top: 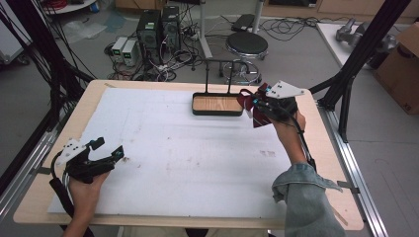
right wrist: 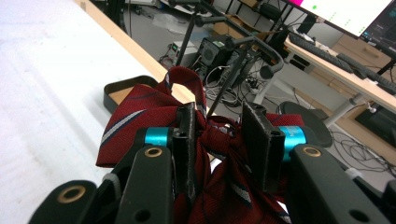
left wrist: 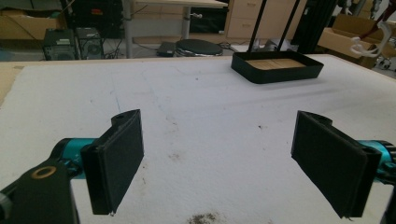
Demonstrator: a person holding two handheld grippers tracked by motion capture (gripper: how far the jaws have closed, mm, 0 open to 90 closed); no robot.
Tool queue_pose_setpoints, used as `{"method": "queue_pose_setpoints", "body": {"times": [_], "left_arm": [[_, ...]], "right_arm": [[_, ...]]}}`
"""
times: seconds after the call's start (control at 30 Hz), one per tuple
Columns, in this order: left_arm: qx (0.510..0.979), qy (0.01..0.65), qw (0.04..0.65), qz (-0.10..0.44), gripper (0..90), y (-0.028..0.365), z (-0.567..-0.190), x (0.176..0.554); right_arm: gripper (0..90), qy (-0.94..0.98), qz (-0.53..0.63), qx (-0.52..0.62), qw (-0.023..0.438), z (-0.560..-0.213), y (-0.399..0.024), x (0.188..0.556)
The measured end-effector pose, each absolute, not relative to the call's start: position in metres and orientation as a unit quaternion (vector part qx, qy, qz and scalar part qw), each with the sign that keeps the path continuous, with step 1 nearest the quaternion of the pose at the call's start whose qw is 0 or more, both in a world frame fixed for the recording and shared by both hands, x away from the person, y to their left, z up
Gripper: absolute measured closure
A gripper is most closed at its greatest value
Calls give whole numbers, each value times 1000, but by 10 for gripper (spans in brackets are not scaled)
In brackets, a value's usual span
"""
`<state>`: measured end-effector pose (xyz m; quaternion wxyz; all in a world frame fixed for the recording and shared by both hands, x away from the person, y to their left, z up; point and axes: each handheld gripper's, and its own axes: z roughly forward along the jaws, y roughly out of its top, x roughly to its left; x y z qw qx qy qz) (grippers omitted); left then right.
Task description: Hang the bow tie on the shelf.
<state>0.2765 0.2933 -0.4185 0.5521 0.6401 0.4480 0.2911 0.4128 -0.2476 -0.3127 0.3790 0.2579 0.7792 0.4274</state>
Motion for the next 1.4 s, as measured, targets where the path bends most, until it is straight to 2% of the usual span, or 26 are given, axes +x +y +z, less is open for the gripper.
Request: {"method": "queue_pose_setpoints", "body": {"times": [0.53,1.13,1.23,1.4], "left_arm": [[639,448,555,288,173,292,-419,278],[643,445,557,282,173,290,-420,277],[643,445,556,281,173,291,-420,277],[643,445,557,280,173,291,-420,277]], "right_arm": [[660,741,475,265,395,-280,-242,454],[660,729,495,271,388,-275,-234,487],[660,723,494,265,403,-273,-233,491],[659,721,491,282,399,-277,-238,499]]}}
